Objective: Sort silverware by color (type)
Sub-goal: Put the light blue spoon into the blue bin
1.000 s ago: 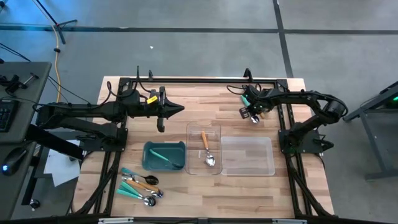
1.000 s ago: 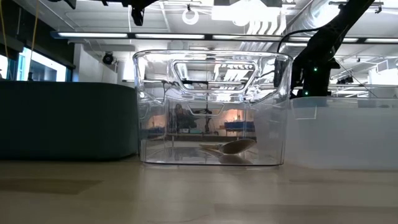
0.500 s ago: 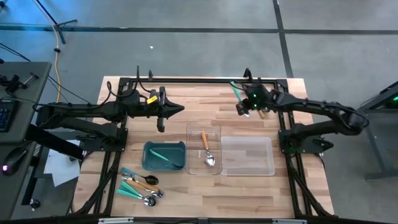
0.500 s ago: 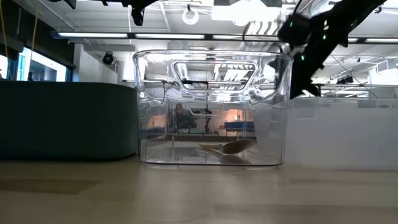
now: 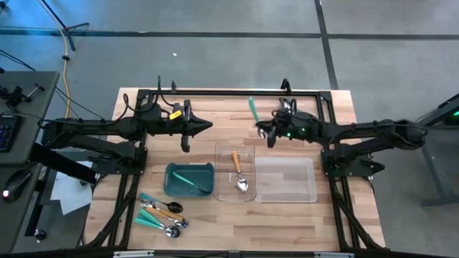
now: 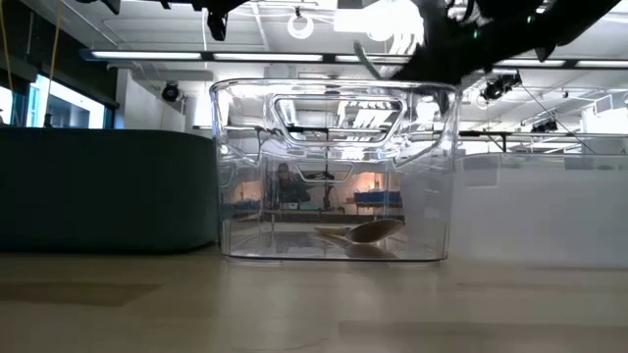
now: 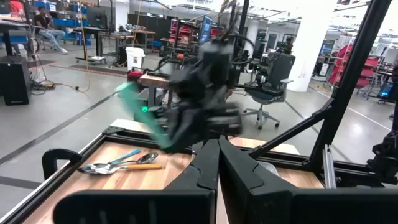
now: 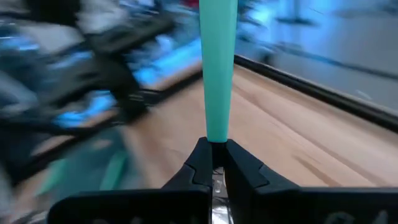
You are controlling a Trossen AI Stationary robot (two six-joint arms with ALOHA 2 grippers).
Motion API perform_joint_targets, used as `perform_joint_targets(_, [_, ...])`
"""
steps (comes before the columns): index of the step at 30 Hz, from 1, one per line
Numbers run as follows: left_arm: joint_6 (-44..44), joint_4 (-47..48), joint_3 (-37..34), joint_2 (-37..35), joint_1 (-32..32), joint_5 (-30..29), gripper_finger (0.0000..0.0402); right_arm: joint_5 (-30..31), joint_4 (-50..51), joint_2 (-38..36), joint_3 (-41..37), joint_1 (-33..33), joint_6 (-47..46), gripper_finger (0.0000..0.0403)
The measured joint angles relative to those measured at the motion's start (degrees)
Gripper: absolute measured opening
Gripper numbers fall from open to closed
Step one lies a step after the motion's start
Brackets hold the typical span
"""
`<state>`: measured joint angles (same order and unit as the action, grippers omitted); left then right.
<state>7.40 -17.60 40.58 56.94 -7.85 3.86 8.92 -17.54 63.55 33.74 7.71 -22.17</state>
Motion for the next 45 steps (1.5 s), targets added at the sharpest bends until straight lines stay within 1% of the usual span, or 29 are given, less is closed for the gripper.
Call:
perform_joint_targets(2, [0.0, -0.1, 0.0, 0.0, 0.0, 0.0, 0.0, -0.9, -3.1, 0.0, 1.3, -2.5, 2.2, 0.0005])
perform_joint_targets(6, [0.0, -0.2, 0.0, 0.0, 0.0, 0.0, 0.0, -0.3, -7.5, 0.0, 3.4, -6.0, 5.1, 0.0005])
perform_joint_targets(13, [0.0, -0.2, 0.0, 0.0, 0.0, 0.0, 0.0, 0.8, -13.1, 0.0, 4.2, -7.9, 7.5, 0.0005])
perform_joint_targets(24, [0.0, -0.2, 0.0, 0.0, 0.0, 0.0, 0.0, -0.5, -13.0, 0.0, 4.3, -7.9, 7.7, 0.0005])
perform_joint_targets(41, [-0.1, -0.2, 0.0, 0.0, 0.0, 0.0, 0.0, -0.6, -13.0, 0.0, 4.3, -7.9, 8.2, 0.0005])
perform_joint_targets(45, [-0.1, 0.0, 0.0, 0.0, 0.0, -0.9, 0.001, -0.6, -13.0, 0.0, 4.3, -7.9, 8.2, 0.0005])
